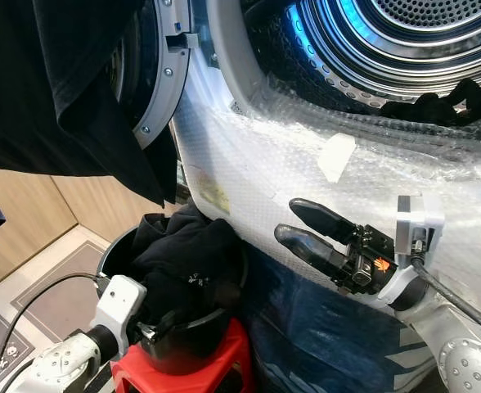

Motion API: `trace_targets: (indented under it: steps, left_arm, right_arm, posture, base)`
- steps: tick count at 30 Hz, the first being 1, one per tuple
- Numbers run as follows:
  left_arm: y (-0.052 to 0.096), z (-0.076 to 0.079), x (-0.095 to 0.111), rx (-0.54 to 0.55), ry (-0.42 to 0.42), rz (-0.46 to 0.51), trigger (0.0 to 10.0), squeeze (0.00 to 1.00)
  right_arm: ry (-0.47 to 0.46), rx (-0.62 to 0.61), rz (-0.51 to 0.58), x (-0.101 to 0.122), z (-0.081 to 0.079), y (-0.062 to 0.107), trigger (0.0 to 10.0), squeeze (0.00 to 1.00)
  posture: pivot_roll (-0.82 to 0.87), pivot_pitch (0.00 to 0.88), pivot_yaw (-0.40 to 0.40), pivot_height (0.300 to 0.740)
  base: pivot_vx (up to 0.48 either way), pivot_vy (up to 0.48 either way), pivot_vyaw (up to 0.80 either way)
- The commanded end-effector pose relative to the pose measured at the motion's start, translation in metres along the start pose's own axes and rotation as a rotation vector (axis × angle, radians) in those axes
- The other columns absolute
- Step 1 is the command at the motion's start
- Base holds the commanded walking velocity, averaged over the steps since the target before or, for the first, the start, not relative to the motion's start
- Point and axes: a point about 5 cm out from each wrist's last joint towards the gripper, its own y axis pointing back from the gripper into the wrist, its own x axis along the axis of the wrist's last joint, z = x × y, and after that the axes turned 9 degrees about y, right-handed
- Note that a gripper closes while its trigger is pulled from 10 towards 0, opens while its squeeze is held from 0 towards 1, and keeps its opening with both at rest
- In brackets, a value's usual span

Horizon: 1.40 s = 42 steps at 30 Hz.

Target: Clothes washing

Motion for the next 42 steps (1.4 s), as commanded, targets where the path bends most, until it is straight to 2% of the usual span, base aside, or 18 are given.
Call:
trace_targets:
  steps: [1,6,12,31,33,34,35,36,38,42]
  left_arm:
    - [0.000,-0.006,-0.002,0.019,0.006,-0.014,10.0,0.00]
    - [-0.005,-0.019,-0.004,0.037,0.011,-0.021,10.0,0.00]
    - [-0.010,-0.025,-0.005,0.042,0.012,-0.023,10.0,0.00]
    - [-0.012,-0.027,-0.007,0.036,0.011,-0.014,10.0,0.00]
    - [-0.022,-0.027,-0.007,0.006,0.000,-0.018,10.0,0.00]
    - [-0.032,-0.024,-0.010,-0.030,0.009,-0.029,7.2,0.00]
    - [-0.042,-0.020,-0.013,-0.071,0.023,-0.040,1.8,0.00]
    - [-0.044,-0.019,-0.013,-0.079,0.027,-0.042,1.8,0.00]
    - [-0.044,-0.019,-0.014,-0.080,0.027,-0.042,0.1,0.00]
    - [-0.044,-0.018,-0.014,-0.084,0.028,-0.040,0.0,0.00]
  right_arm:
    - [0.023,0.013,-0.008,0.004,-0.003,-0.001,10.0,0.00]
    - [0.026,0.009,-0.008,0.005,-0.004,-0.001,10.0,0.00]
    - [0.030,0.003,-0.012,0.006,-0.004,0.000,10.0,0.00]
    - [0.030,0.002,-0.013,0.006,-0.004,0.000,10.0,0.00]
    - [0.028,0.011,-0.061,0.001,-0.011,0.005,10.0,0.00]
    - [0.011,0.010,-0.143,-0.013,-0.018,0.009,10.0,0.00]
    - [-0.010,0.011,-0.234,-0.030,-0.027,0.014,10.0,0.00]
    - [-0.014,0.010,-0.249,-0.033,-0.029,0.015,10.0,0.00]
    - [-0.013,0.011,-0.249,-0.033,-0.029,0.015,10.0,0.00]
    - [-0.012,0.014,-0.250,-0.033,-0.029,0.016,10.0,0.00]
  posture:
    - [-0.03,0.093,0.023,0.740]
    - [-0.03,0.096,0.020,0.740]
    - [-0.04,0.098,0.019,0.740]
    - [-0.04,0.098,0.019,0.740]
    - [-0.07,0.106,0.016,0.740]
    - [-0.10,0.112,0.018,0.740]
    - [-0.10,0.109,0.017,0.740]
    - [-0.10,0.109,0.016,0.740]
    - [-0.10,0.106,0.016,0.740]
    - [-0.11,0.105,0.014,0.740]
  base:
    - [0.000,0.000,0.00]
    - [0.000,0.000,0.00]
    - [0.000,0.000,0.00]
    - [0.000,0.000,0.00]
    - [0.000,0.000,0.00]
    - [0.000,0.000,0.00]
    - [0.000,0.000,0.00]
    - [0.000,0.000,0.00]
    - [0.000,0.000,0.00]
    - [0.000,0.000,0.00]
